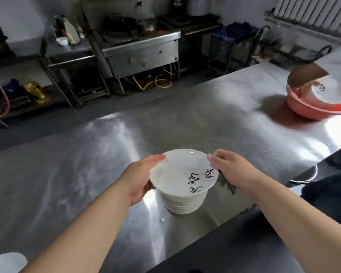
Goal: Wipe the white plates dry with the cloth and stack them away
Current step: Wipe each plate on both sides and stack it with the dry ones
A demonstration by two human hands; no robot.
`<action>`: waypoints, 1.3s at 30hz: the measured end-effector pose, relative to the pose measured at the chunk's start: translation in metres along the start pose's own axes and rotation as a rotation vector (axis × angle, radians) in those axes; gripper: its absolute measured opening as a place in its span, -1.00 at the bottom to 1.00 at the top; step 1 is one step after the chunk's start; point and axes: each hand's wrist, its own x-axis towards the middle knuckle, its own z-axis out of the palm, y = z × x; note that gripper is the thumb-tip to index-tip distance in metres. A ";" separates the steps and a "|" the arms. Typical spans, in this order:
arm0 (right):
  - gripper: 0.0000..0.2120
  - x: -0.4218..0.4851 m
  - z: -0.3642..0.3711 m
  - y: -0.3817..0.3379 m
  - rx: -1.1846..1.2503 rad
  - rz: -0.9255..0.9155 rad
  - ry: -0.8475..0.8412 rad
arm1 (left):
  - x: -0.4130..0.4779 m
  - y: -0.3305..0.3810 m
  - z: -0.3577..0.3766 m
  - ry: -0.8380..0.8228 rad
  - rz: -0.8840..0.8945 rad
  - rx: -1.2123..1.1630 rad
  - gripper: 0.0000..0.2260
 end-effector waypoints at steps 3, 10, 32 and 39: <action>-0.81 0.023 0.001 0.030 -0.014 -0.005 -0.054 | 0.022 -0.015 0.007 0.095 0.158 0.177 -0.52; -0.82 0.057 0.019 0.052 -0.237 0.078 -0.057 | 0.062 -0.050 0.013 0.308 0.118 0.491 -0.80; -0.58 0.063 0.028 0.032 -0.984 -0.083 0.129 | 0.060 -0.059 -0.001 0.456 0.325 0.978 -0.71; -0.54 0.050 0.127 -0.043 -1.022 -0.423 -0.001 | 0.008 -0.081 -0.094 0.533 0.277 0.979 -0.74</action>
